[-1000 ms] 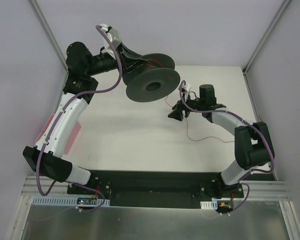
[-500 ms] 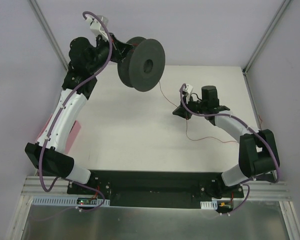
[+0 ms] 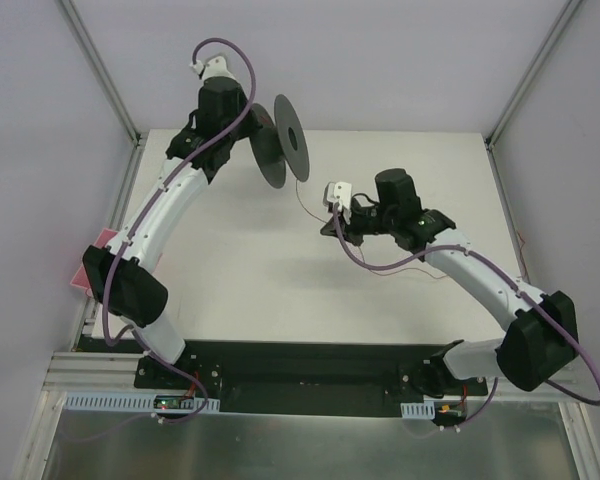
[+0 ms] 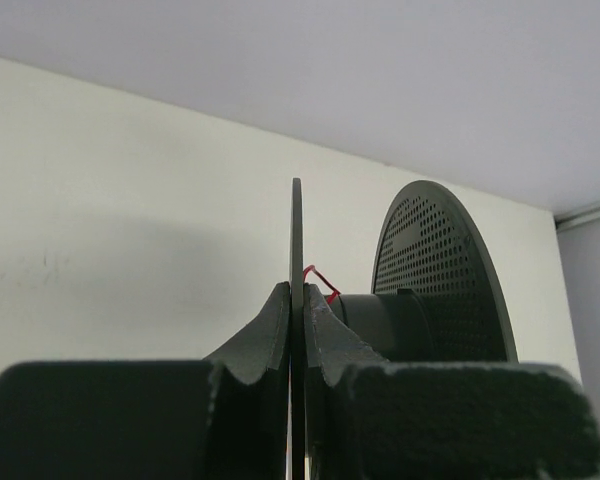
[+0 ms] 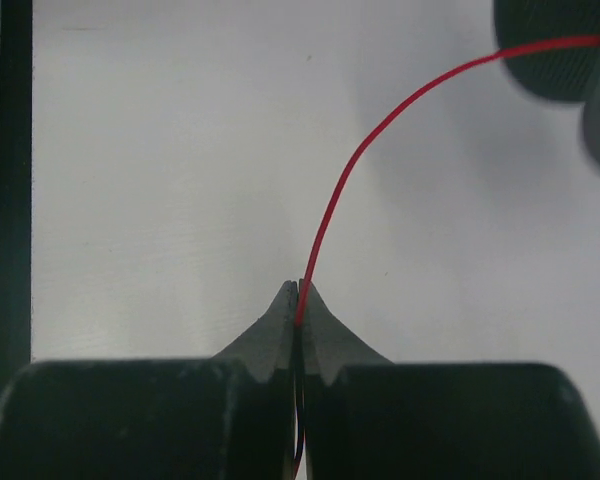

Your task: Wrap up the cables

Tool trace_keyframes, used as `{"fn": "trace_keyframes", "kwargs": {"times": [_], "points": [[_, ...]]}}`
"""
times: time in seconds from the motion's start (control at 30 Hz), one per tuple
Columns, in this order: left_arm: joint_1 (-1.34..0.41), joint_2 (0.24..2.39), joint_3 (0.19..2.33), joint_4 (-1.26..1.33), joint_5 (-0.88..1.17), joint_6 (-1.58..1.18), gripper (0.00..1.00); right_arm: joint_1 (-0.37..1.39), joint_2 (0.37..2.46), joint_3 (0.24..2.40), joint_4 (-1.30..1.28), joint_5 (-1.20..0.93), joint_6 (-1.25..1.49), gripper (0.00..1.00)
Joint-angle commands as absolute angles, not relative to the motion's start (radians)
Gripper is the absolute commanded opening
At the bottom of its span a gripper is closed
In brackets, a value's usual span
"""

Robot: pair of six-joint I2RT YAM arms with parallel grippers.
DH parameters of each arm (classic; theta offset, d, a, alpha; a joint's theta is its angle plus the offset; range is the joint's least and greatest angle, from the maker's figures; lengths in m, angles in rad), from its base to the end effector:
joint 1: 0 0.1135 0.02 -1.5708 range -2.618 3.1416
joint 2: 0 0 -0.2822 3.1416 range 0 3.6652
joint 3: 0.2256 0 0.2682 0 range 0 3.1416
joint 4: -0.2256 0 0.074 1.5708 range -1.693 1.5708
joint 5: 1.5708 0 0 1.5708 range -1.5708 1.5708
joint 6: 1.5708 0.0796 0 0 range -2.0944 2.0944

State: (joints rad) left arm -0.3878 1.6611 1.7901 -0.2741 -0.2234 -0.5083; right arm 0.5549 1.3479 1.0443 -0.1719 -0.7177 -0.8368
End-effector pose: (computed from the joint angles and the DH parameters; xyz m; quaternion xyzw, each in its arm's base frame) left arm 0.4205 -0.1527 0.4658 -0.1180 0.7460 -0.2056 0.6223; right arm 0.2649 0.2258 0.3065 -0.6528 0.4963 0.2284 0.5248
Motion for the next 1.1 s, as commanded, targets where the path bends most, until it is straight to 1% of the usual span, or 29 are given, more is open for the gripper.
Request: {"fn": "trace_keyframes", "kwargs": {"times": [0.0,0.1,0.2,0.33,0.4,0.47,0.63,0.8,0.93,1.07], "points": [[-0.419,1.667,1.829,-0.267,-0.236,-0.522,0.0,0.617,1.318,1.184,-0.279,-0.68,-1.014,0.0],[-0.448,1.675,1.813,-0.268,-0.216,-0.488,0.0,0.637,1.347,1.255,-0.32,-0.632,-1.081,0.0],[-0.468,1.674,1.79,-0.268,-0.152,-0.433,0.0,0.635,1.373,1.328,-0.347,-0.574,-1.109,0.0],[-0.482,1.648,1.734,-0.247,-0.008,-0.348,0.0,0.627,1.396,1.382,-0.35,-0.497,-1.17,0.0],[-0.485,1.622,1.663,-0.206,0.081,-0.307,0.0,0.615,1.413,1.413,-0.35,-0.468,-1.18,0.0],[-0.489,1.594,1.608,-0.175,0.127,-0.253,0.0,0.609,1.43,1.443,-0.35,-0.442,-1.193,0.0],[-0.491,1.511,1.451,-0.046,0.349,-0.085,0.0,0.588,1.462,1.514,-0.35,-0.39,-1.23,0.0],[-0.488,1.441,1.352,-0.003,0.662,0.09,0.0,0.557,1.479,1.548,-0.382,-0.397,-1.311,0.0],[-0.469,1.422,1.342,0.023,0.863,0.106,0.0,0.528,1.488,1.571,-0.409,-0.426,-1.33,0.0],[-0.425,1.417,1.351,0.083,1.02,0.028,0.0,0.479,1.497,1.568,-0.417,-0.452,-1.321,0.01]]}}
